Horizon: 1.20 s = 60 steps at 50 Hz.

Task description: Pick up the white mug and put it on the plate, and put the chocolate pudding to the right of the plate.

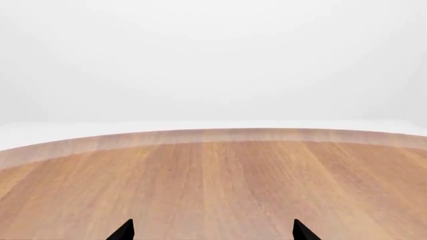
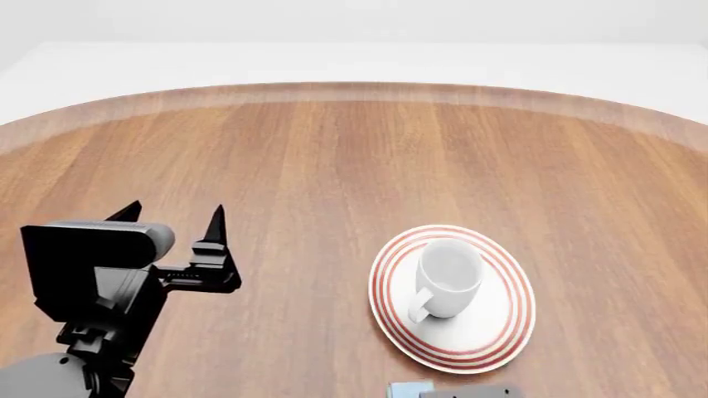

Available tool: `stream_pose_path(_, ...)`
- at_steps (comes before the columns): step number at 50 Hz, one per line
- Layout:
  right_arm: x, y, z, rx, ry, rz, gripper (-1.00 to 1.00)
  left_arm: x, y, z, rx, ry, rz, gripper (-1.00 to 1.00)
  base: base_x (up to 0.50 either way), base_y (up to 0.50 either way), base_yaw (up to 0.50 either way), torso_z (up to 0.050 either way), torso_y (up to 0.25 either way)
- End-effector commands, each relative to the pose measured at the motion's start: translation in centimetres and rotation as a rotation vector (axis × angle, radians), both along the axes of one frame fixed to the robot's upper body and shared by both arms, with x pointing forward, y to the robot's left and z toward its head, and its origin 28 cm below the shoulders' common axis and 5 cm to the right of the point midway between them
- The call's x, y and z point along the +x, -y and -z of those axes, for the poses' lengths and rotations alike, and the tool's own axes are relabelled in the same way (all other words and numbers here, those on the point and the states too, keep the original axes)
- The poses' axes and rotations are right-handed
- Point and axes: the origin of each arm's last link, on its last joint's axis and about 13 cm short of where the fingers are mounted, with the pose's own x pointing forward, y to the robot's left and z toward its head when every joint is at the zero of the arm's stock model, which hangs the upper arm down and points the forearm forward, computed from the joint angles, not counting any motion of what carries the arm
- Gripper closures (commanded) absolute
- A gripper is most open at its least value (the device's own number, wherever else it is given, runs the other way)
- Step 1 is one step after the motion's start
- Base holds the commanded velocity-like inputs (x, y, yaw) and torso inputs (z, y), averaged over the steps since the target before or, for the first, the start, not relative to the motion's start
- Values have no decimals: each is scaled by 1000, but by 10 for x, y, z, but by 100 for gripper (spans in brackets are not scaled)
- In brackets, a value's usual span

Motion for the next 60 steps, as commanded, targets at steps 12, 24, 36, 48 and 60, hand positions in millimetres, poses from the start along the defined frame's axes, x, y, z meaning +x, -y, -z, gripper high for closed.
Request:
stream_pose_path(12, -3, 25, -48, -29, 161, -34, 100, -3, -3, -3, -14, 10, -1, -100, 0, 0, 0, 0, 0)
stream_pose_path(24, 4, 53, -76, -97, 264, 43, 100, -6, -5, -6, -18, 19, -10, -100, 0, 0, 0, 0, 0)
stream_pose_path(36, 9, 78, -103, -195, 348, 182, 100, -7, -6, -8, -18, 22, -15, -100, 0, 0, 0, 0, 0)
stream_pose_path(48, 23, 104, -117, -354, 463, 345, 100, -8, -6, -9, -19, 26, -15, -100, 0, 0, 0, 0, 0)
stream_pose_path(60, 50, 133, -155, -494, 816, 446, 100, -6, -5, -4, -23, 16, -11, -100, 0, 0, 0, 0, 0)
